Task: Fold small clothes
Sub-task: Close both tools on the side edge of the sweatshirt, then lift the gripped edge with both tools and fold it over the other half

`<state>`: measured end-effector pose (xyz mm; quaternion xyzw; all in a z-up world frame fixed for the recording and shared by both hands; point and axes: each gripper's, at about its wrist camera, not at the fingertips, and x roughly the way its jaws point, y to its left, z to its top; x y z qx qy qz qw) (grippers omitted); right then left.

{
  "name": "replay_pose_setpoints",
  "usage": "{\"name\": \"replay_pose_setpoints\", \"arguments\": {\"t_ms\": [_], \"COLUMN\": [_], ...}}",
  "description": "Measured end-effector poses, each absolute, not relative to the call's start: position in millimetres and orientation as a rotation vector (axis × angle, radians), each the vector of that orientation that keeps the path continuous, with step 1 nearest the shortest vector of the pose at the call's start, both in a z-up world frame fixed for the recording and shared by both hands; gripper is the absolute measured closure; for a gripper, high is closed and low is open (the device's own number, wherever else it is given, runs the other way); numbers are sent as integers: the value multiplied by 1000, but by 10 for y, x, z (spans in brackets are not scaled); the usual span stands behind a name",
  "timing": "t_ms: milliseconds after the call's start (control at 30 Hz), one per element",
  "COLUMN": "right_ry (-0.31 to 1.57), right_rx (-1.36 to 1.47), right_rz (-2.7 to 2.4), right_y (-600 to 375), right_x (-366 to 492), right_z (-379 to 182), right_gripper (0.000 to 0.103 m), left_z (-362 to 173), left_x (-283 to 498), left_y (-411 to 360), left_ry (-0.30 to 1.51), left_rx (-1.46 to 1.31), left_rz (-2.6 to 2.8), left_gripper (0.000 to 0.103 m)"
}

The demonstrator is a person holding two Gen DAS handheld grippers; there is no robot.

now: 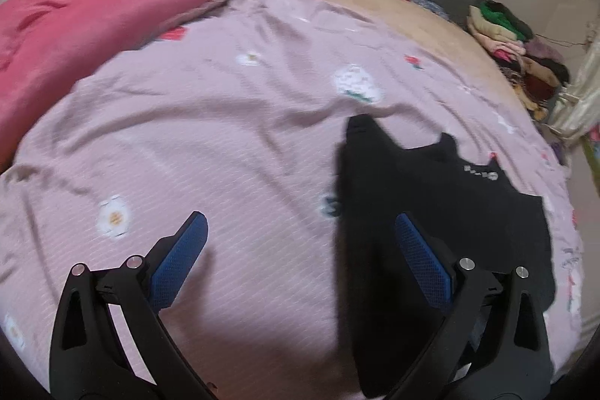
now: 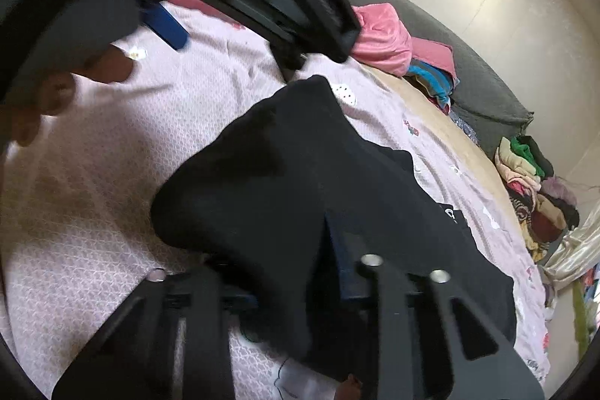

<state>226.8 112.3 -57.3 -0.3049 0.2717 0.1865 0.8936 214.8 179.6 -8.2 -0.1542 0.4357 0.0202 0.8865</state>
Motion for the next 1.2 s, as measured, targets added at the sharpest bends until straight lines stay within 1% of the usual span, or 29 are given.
{"name": "replay_pose_setpoints", "arguments": {"t_ms": [67,300,400,433,500,533,600,700,833,1033,1200], "right_ry": [560,532,527,528,526,523,516,495,479,446,441], "right_rx": [-608,-494,-442,-428,-408,-402,-399,-385,-344,-285,-231], "right_rz": [394,421,434,437,438,437,434,414,395,372,349], "right_y": [1084,871,764,733,676,647,612,528,380,111,-146], "right_x": [2249,2228,2216,2196,2190,2179,2156,2088,2023,1837,1704], "right_z": [-536,-374,-296,-276,-242,-218,-191,-119,-18,113,205], "right_gripper": [82,85,85,86,86,87,88,90,90,91,91], "left_z": [-104,-296,-364,-374,-374,-360,-312,-159,7,322,478], "left_x": [2265,2557,2618,2616,2633,2631,2623,2583,2528,2435,2375], "left_y": [1740,1517,1457,1427,1349,1319,1257,1107,953,583,299], "left_ry": [934,1041,1056,1055,1060,1053,1046,1006,972,918,894], "left_rx": [-376,-379,-418,-426,-440,-459,-471,-439,-415,-336,-307], "left_rz": [-33,-74,-117,-132,-163,-178,-193,-208,-214,-228,-242], "left_gripper": [10,10,10,14,41,47,69,78,82,82,82]}}
